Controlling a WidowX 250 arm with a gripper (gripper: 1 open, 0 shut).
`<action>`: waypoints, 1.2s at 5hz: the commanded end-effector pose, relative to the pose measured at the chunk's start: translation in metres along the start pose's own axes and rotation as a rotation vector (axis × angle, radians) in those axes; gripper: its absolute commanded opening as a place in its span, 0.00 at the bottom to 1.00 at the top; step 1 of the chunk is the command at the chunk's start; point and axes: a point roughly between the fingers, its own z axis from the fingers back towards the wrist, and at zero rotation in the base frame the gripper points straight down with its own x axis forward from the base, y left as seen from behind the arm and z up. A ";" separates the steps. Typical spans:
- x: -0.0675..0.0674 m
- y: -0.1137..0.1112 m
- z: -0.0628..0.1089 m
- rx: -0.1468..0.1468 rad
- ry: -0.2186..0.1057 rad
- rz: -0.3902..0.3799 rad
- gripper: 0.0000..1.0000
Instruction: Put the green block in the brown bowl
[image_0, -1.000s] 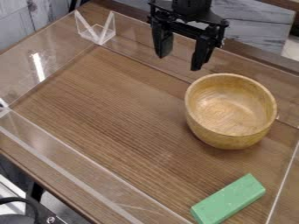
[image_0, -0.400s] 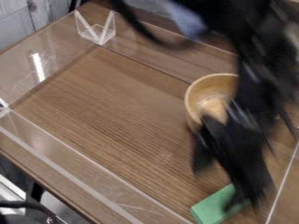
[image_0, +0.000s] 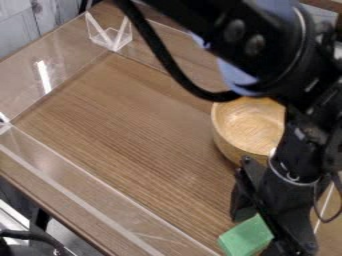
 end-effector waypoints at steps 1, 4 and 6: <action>0.007 0.008 0.003 -0.002 -0.039 0.021 1.00; 0.005 0.016 0.002 -0.032 -0.031 0.067 0.00; -0.003 0.018 0.009 -0.075 -0.006 0.120 0.00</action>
